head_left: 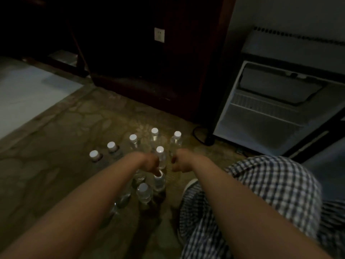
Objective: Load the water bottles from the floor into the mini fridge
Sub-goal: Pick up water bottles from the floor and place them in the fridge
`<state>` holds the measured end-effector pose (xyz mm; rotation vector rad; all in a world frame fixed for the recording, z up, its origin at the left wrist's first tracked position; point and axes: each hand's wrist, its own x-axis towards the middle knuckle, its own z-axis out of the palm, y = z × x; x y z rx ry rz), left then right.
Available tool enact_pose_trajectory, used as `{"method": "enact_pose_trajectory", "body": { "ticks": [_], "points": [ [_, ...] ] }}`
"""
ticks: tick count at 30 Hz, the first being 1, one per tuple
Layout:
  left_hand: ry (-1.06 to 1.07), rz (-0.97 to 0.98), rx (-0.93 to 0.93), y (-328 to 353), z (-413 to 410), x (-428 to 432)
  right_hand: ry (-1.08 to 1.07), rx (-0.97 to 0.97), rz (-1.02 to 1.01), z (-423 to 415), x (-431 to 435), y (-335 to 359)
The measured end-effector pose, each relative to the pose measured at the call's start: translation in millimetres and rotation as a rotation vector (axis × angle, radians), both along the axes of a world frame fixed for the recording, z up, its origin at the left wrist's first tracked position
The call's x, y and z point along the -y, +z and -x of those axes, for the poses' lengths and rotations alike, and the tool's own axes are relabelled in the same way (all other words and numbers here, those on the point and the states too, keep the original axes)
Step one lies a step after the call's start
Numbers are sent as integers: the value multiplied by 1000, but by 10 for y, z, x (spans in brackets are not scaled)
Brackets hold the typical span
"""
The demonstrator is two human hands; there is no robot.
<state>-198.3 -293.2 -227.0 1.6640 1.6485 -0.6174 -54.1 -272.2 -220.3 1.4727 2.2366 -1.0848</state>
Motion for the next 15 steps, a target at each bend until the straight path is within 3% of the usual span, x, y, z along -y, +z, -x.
{"method": "enact_pose_trajectory", "body": {
  "ticks": [4,15],
  "points": [
    [70,3,82,-385,169,39,68,33,-67,297,-81,-341],
    [314,61,390,-1113,460,103,104,82,18,576,-130,-1135]
  ]
}}
